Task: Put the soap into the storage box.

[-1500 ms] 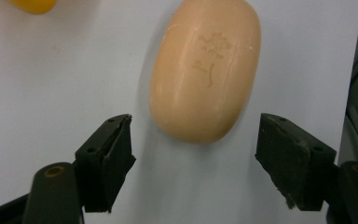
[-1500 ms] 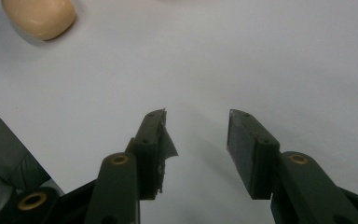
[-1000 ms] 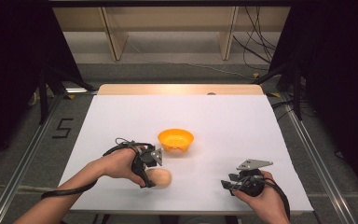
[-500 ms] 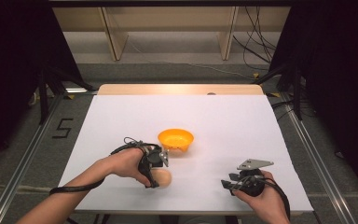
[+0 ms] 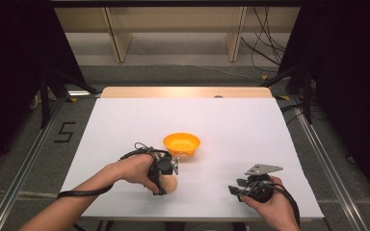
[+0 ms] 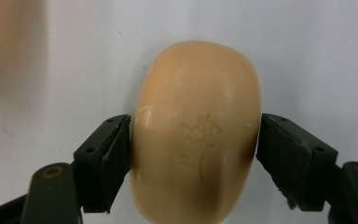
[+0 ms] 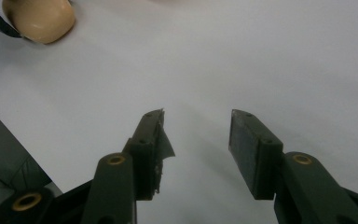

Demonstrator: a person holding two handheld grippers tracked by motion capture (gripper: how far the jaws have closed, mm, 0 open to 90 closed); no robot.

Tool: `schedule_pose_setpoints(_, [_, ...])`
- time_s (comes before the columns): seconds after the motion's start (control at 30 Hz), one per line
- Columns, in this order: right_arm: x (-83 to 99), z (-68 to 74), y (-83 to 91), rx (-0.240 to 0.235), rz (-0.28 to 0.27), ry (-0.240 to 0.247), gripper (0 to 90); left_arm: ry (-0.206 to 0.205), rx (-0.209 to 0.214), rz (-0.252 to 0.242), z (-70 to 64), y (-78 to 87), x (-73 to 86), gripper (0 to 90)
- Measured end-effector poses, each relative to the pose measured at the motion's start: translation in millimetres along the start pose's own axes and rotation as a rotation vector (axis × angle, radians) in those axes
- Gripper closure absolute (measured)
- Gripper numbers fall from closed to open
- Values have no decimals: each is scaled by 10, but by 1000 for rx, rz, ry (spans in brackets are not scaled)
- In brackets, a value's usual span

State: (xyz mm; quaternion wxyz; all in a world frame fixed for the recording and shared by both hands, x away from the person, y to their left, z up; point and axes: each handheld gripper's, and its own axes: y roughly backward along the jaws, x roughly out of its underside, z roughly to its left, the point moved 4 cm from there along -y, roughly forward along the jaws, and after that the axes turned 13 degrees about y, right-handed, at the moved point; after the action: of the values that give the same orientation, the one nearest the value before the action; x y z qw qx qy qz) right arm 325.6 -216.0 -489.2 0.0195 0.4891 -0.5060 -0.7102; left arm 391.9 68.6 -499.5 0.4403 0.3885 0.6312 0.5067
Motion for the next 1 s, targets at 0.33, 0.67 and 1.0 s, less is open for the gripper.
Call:
schedule_pose_setpoints(0.33, [1,-10,-30,6,-36,19,556,-8,11,43,14,-37,-38,277])
schedule_pose_setpoints(0.67, [6,-10,-9,2,-9,23,554,-8,-21,50,-5,-31,-35,309])
schedule_pose_setpoints(1.0, [0,5,2,-8,4,4,553,34,-36,3,-17,-21,45,314])
